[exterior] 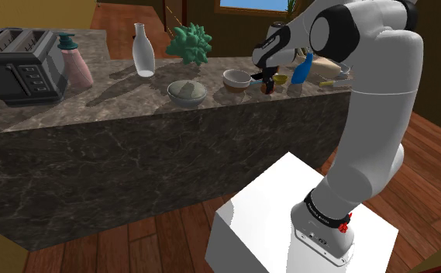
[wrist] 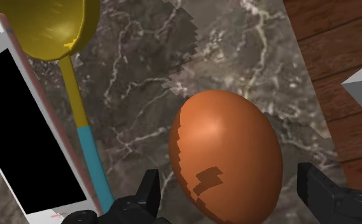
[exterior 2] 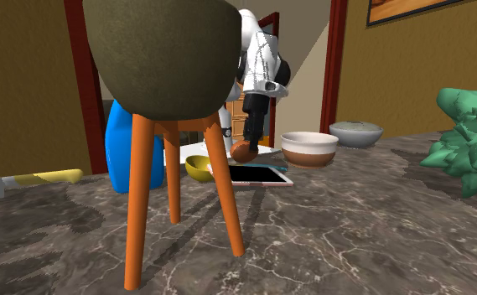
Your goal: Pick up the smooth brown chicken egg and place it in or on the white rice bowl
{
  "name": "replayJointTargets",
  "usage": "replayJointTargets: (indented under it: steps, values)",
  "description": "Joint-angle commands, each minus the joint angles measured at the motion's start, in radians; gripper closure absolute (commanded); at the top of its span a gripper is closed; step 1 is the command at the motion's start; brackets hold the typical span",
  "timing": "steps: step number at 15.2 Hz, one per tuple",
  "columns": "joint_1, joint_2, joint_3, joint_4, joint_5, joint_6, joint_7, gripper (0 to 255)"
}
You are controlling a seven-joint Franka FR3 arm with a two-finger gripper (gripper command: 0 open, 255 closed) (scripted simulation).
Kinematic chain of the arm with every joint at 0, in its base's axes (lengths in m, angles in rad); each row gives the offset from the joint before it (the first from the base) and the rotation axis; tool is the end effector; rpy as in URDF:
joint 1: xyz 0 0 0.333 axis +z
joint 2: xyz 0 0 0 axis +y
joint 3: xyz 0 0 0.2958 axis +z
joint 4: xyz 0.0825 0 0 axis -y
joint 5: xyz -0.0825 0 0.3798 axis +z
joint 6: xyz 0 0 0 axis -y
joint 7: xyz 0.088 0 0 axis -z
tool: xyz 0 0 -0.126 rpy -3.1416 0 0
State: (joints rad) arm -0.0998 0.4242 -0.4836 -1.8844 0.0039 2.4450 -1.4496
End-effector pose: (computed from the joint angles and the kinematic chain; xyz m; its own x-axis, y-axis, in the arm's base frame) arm 0.5428 -0.3397 0.2901 0.6121 0.7732 -0.1657 0.7887 -0.5820 0.1980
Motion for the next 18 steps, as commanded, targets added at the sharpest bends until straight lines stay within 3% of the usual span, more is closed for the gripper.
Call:
replayJointTargets:
  steps: [1, 7, 8, 18]
  values:
    - [-0.004, 0.007, 0.002, 0.002, 0.004, 0.006, -0.004, 0]
    - [-0.004, 0.007, 0.002, 0.002, 0.004, 0.006, -0.003, 0]
    - [-0.004, 0.007, 0.002, 0.002, 0.004, 0.006, -0.003, 255]
    - [-0.002, -0.001, 0.000, 0.005, 0.000, -0.005, -0.003, 255]
